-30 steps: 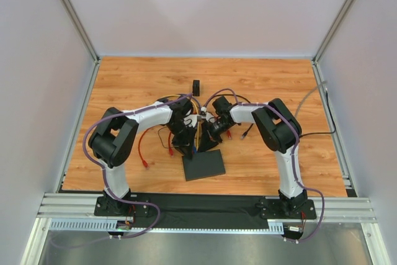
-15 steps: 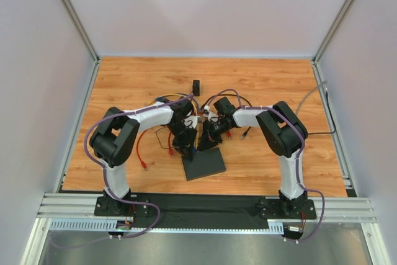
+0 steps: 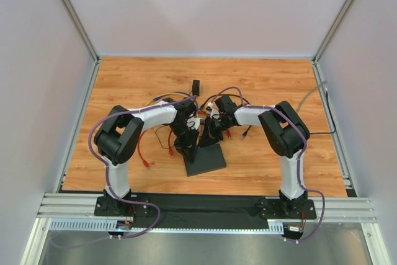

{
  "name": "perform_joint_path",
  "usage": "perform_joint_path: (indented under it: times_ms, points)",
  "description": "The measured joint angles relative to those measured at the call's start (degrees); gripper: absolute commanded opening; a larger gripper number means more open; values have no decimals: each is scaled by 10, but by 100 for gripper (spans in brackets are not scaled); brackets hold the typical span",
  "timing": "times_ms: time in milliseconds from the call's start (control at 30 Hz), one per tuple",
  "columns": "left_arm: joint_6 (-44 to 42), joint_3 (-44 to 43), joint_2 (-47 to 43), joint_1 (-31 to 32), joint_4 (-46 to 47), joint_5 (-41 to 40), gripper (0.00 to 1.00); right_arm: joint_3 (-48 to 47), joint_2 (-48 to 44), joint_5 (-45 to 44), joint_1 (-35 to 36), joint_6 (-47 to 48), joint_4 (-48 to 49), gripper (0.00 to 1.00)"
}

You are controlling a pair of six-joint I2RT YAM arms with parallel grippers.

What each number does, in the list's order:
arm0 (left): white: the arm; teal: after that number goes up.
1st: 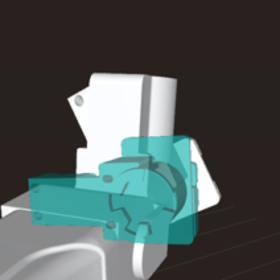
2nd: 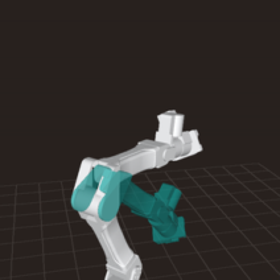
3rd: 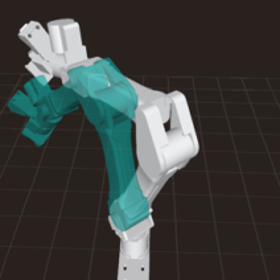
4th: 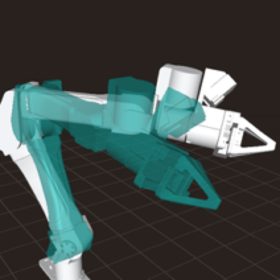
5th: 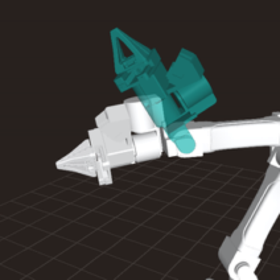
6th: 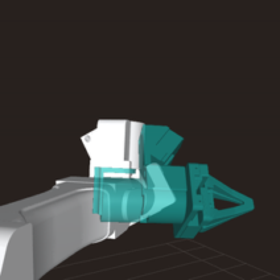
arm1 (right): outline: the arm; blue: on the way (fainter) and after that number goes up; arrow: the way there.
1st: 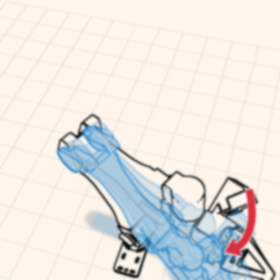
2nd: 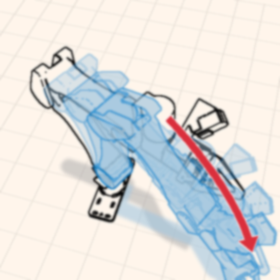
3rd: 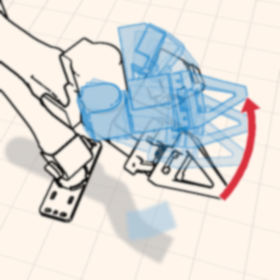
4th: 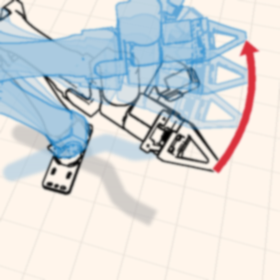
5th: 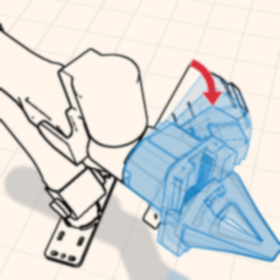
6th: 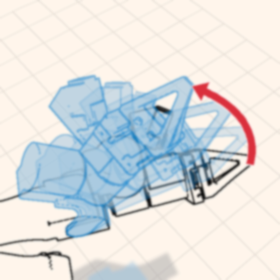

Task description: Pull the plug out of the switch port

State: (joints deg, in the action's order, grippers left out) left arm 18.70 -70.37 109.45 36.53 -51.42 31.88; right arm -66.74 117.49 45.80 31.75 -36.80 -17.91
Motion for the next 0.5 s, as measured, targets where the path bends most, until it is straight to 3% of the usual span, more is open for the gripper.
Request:
perform_joint_path:
  times_ms: [500]
  points:
    - [0, -7, 14, 2, -23, 15, 22, -66, 7, -73, -32, 9, -65, 0]
